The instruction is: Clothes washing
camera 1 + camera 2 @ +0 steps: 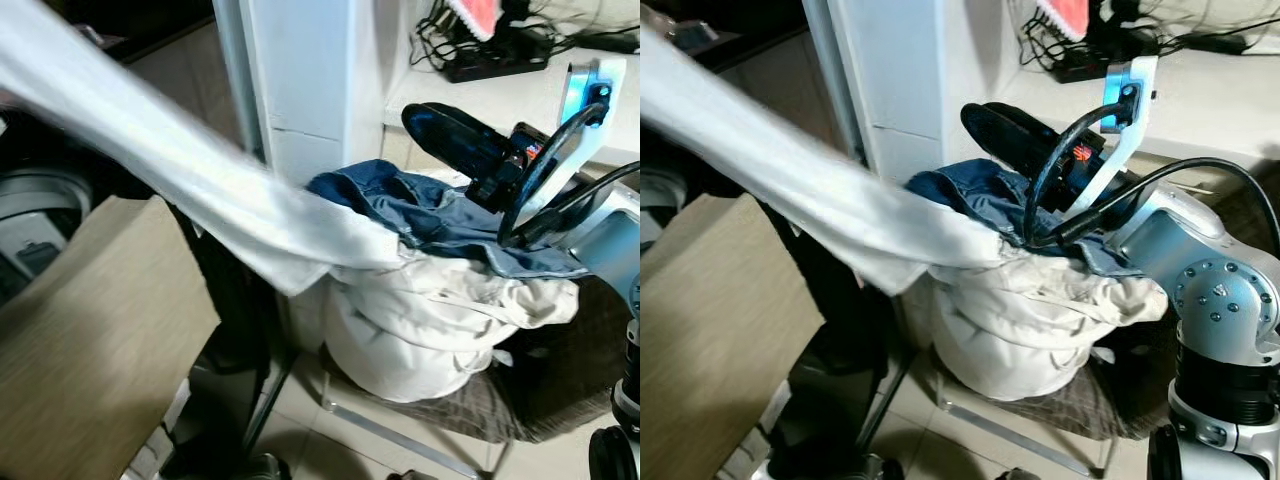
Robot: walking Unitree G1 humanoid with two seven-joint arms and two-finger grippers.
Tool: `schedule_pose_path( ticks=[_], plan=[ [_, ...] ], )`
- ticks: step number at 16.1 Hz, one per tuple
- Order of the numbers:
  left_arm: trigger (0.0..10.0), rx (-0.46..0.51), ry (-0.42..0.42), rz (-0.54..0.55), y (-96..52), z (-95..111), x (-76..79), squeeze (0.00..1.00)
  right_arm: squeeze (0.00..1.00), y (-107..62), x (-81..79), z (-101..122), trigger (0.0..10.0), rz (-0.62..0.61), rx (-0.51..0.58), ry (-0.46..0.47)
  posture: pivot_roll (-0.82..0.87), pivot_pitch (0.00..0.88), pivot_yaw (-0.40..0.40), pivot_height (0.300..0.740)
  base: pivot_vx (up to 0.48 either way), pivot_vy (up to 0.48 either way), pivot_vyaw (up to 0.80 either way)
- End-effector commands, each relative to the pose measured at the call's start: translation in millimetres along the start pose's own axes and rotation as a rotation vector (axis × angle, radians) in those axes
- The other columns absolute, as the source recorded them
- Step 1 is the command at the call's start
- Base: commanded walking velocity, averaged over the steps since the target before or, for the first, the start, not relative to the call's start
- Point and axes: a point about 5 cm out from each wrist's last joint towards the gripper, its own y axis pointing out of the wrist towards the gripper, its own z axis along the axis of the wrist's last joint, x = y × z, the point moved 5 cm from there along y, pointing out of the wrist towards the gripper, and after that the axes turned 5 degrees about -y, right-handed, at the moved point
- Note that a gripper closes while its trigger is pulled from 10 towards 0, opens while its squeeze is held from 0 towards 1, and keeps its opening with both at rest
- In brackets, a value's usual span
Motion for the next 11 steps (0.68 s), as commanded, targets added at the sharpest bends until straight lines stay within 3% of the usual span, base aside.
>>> schedule_pose_path(
  ticks=[1,2,3,4,5,6,7,8,9,10,11],
  plan=[
    [0.0,0.096,0.003,0.155,13.4,22.6,-40.5,0.0,0.0,1.0,-4.5,5.7,10.0,0.017,0.006,-0.037,-0.09,0.011,0.081,0.74,0.0,0.0,0.0],
    [0.0,0.227,0.079,0.207,17.2,51.9,-50.1,0.0,0.0,3.2,-4.2,3.8,10.0,0.015,-0.001,-0.043,-0.09,0.011,0.081,0.74,0.0,0.0,0.0],
    [0.0,0.253,0.116,0.204,16.6,56.4,-46.7,0.0,0.0,4.2,-4.4,3.1,10.0,0.015,0.0,-0.042,-0.09,0.012,0.08,0.74,0.0,0.0,0.0],
    [0.0,0.216,0.175,0.103,17.7,47.0,-22.3,0.0,0.0,5.9,-6.1,0.7,10.0,0.023,-0.002,-0.041,-0.09,0.012,0.08,0.74,0.0,0.0,0.0],
    [0.0,0.015,0.172,-0.146,7.1,5.3,27.1,0.0,0.0,7.6,-9.3,-5.2,10.0,0.034,-0.025,-0.046,-0.09,0.012,0.08,0.74,0.0,0.0,0.0],
    [0.0,-0.042,0.162,-0.209,0.9,-7.2,40.1,0.0,0.0,8.0,-10.3,-7.1,10.0,0.037,-0.032,-0.049,-0.09,0.012,0.08,0.74,0.0,0.0,0.0],
    [0.0,-0.246,0.123,-0.427,-29.1,-49.1,80.0,0.0,0.0,9.1,-13.7,-12.7,10.0,0.045,-0.058,-0.058,-0.08,0.009,0.083,0.74,0.0,0.0,0.0],
    [0.0,-0.338,0.097,-0.501,-45.8,-67.3,94.2,0.0,0.0,9.7,-15.6,-15.2,10.0,0.05,-0.07,-0.062,-0.08,0.009,0.083,0.74,0.0,0.0,0.0],
    [0.0,-0.503,0.07,-0.628,-79.9,-98.9,114.1,0.0,0.0,10.8,-19.0,-19.9,10.0,0.061,-0.092,-0.07,-0.09,0.01,0.084,0.74,0.0,0.0,0.0],
    [0.0,-0.609,0.067,-0.706,-102.8,-117.6,122.5,0.0,0.0,11.2,-20.7,-22.6,10.0,0.066,-0.105,-0.075,-0.09,0.01,0.084,0.74,0.0,0.0,0.0],
    [1.6,-0.655,0.065,-0.732,-112.0,-125.3,124.3,0.0,0.0,11.3,-22.0,-23.9,10.0,0.07,-0.111,-0.077,-0.09,0.011,0.086,0.74,0.0,0.0,0.0]
  ],
)
